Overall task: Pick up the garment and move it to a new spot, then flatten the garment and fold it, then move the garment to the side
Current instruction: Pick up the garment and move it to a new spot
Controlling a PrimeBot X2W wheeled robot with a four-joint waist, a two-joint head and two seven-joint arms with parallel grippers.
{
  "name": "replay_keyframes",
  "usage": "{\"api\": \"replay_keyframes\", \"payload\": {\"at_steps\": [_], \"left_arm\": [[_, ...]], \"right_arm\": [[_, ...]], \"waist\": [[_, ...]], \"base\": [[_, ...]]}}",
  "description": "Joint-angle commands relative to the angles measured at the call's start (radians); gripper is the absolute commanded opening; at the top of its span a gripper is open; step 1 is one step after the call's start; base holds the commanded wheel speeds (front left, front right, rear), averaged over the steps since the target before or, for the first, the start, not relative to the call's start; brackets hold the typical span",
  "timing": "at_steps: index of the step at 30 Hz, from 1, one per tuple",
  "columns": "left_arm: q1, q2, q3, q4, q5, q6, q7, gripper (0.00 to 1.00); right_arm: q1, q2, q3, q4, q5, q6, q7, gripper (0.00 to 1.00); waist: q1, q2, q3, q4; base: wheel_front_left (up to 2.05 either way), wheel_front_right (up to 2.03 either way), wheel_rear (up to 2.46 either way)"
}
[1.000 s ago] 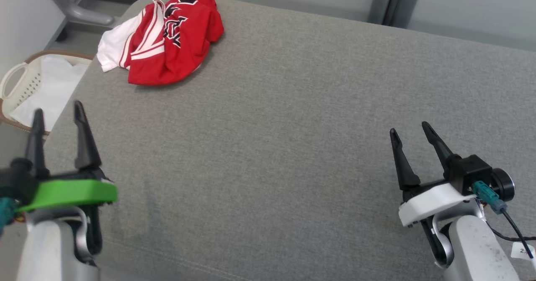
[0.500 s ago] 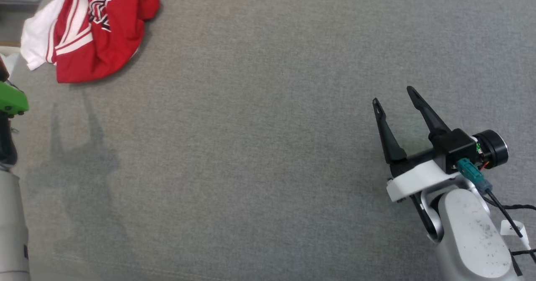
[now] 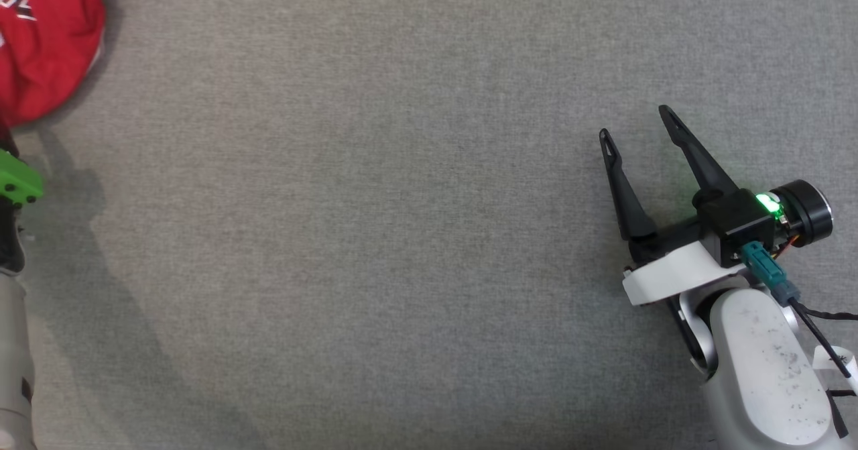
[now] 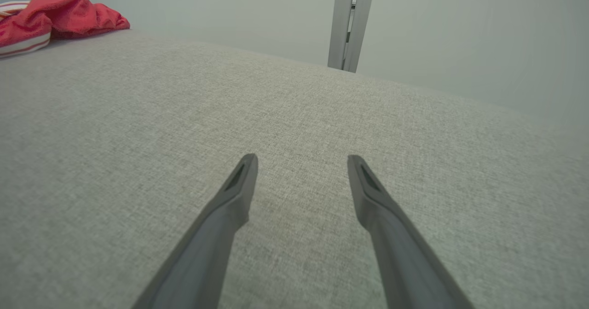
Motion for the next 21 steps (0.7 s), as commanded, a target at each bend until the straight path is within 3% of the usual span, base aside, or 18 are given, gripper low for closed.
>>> {"api": "replay_keyframes", "payload": {"at_steps": [1,11,12,13,14,15,16,21], "left_arm": [[-0.025,0.015,-0.003,0.019,-0.012,-0.004,-0.005,1.0],[-0.06,-0.004,-0.072,0.068,-0.091,-0.005,0.016,1.0],[-0.057,-0.007,-0.083,0.069,-0.1,-0.005,0.027,0.84],[-0.052,-0.012,-0.097,0.072,-0.112,-0.005,0.044,0.51],[-0.048,-0.015,-0.108,0.075,-0.122,-0.005,0.059,0.35],[-0.043,-0.015,-0.12,0.075,-0.138,-0.005,0.072,0.09],[-0.038,-0.013,-0.128,0.073,-0.148,-0.005,0.078,0.0],[-0.012,0.027,-0.163,0.054,-0.187,-0.005,0.046,0.0]], "right_arm": [[0.011,-0.004,-0.002,-0.016,-0.005,-0.001,0.005,1.0],[0.016,-0.004,-0.003,-0.067,-0.018,-0.001,0.023,1.0],[0.015,-0.004,-0.002,-0.068,-0.018,-0.001,0.024,1.0],[0.013,-0.004,-0.001,-0.069,-0.018,-0.001,0.024,1.0],[0.012,-0.004,0.0,-0.07,-0.018,-0.001,0.023,1.0],[0.009,-0.004,0.001,-0.071,-0.019,-0.001,0.021,1.0],[0.007,-0.004,0.002,-0.071,-0.018,-0.001,0.018,1.0],[0.0,-0.004,0.004,-0.057,-0.006,-0.001,0.005,1.0]], "waist": [[0.0,0.0,0.041,-0.029],[0.0,0.0,0.068,-0.028],[0.0,0.0,0.068,-0.028],[0.0,0.0,0.068,-0.028],[0.0,0.0,0.067,-0.028],[0.0,0.0,0.065,-0.028],[0.0,0.0,0.064,-0.028],[0.0,0.0,0.035,-0.028]], "base": [[0.0,0.0,0.0],[0.0,0.0,0.0],[0.0,0.0,0.0],[0.0,0.0,0.0],[0.0,0.0,0.0],[0.0,0.0,0.0],[0.0,0.0,0.0],[0.0,0.0,0.0]]}}
